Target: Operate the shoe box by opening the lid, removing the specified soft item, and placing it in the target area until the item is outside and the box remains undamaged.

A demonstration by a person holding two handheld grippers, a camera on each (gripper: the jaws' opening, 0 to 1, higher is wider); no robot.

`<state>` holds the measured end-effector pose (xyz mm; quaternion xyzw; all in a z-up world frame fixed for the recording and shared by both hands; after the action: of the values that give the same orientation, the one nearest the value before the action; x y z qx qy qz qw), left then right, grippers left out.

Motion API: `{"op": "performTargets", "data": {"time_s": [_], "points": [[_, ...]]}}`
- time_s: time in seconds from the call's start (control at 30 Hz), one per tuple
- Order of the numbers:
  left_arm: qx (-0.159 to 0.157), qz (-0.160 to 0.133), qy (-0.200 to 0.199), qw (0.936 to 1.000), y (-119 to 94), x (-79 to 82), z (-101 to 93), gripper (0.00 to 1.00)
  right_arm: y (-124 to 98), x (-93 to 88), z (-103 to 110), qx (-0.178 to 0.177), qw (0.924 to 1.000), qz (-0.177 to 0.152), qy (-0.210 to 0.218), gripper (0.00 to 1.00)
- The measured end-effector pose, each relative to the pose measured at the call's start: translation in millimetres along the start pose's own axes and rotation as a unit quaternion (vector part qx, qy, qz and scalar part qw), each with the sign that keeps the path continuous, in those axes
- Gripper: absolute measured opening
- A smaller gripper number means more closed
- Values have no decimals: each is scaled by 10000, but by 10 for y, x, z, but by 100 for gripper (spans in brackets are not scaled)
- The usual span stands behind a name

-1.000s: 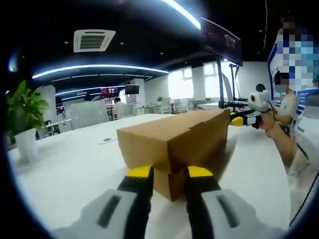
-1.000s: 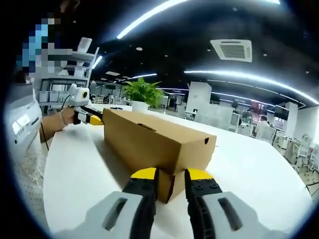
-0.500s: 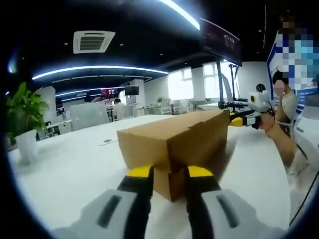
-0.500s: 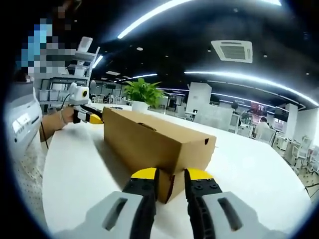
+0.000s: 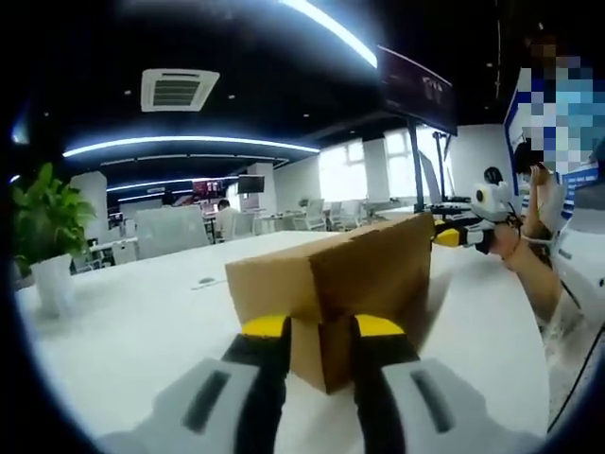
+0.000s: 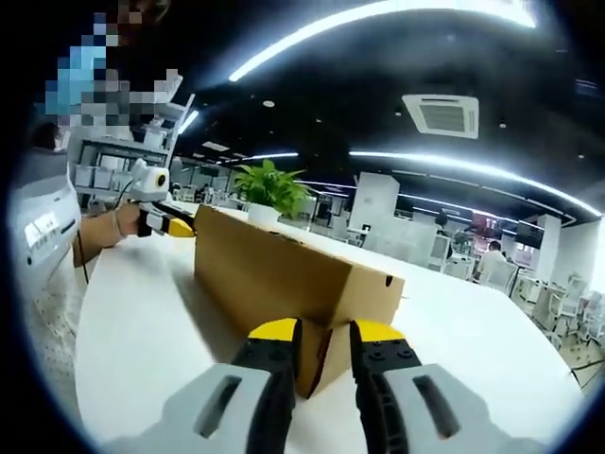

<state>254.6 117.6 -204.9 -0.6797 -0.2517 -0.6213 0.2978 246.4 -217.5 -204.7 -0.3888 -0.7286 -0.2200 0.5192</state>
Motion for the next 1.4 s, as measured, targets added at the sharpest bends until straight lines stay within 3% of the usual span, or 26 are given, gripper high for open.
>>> {"op": "performTargets", "data": {"time_s": [1.07, 1.4], "points": [[-80, -195, 49, 9998, 25, 77, 4, 26, 11, 71, -32, -182, 9992, -190, -309, 20], [-118, -379, 51, 9992, 31, 184, 21, 27, 17, 131, -76, -290, 9983, -389, -324, 20]]}}
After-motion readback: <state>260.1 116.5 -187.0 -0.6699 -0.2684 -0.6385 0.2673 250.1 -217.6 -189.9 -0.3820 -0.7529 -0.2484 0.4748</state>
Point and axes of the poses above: the point that each gripper's makers call its tool centre point, and the gripper's own axes: y roughly forward along the fingers, z roughly to its left, x roughly out of its top, the point moved 4 cm from there along -y, roughly backward along the fingers, and after that the axes turned 7 degrees about -y, right-handed, at the moved point
